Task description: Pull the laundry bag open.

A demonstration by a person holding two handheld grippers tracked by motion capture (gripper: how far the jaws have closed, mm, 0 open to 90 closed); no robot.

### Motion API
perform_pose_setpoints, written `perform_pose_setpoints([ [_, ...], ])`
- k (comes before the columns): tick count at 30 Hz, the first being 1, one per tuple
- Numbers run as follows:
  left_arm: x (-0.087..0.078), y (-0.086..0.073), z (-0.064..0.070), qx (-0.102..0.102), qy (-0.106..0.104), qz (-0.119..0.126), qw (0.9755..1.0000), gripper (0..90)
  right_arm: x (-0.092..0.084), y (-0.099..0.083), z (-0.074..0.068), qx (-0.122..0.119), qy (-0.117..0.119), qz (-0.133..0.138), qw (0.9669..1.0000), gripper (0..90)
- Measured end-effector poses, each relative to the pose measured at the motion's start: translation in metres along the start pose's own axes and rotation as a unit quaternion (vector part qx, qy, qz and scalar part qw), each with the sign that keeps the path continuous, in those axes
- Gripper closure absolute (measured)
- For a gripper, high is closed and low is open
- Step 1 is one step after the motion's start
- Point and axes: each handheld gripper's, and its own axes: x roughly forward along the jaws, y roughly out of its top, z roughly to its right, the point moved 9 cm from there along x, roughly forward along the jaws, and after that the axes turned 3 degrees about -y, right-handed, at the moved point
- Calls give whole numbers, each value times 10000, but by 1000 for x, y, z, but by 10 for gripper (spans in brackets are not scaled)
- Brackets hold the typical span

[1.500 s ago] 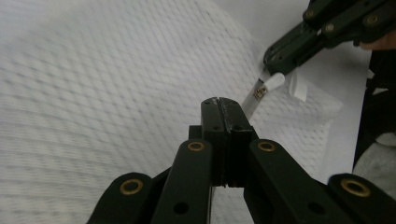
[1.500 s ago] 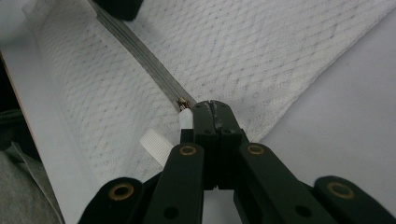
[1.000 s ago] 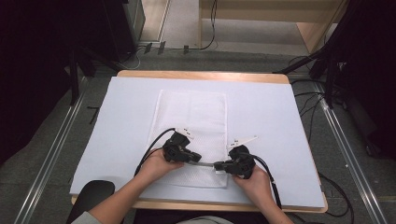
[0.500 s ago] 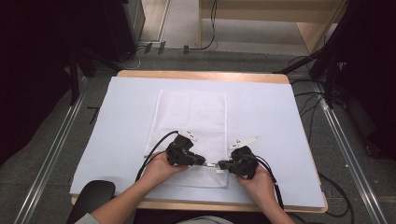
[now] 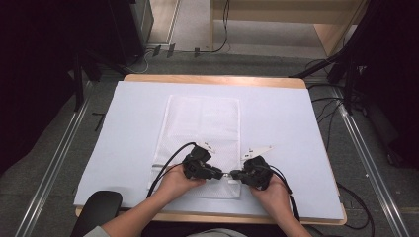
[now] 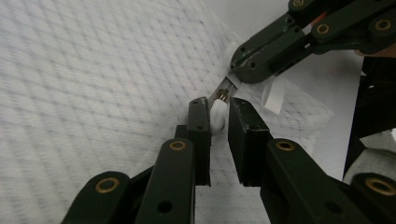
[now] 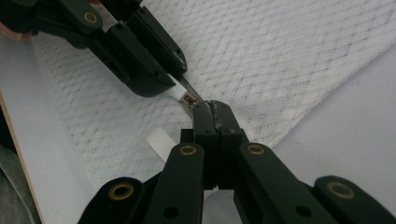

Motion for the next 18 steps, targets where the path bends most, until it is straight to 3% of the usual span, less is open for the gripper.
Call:
perform_pose_setpoints([
  [7, 1, 1, 1, -183, 20, 26, 9998, 806, 0, 0, 0, -29, -1, 3, 10000, 900],
  [18, 1, 0, 6, -355, -195, -24, 9992, 816, 0, 0, 0, -40, -4, 3, 10000, 900],
])
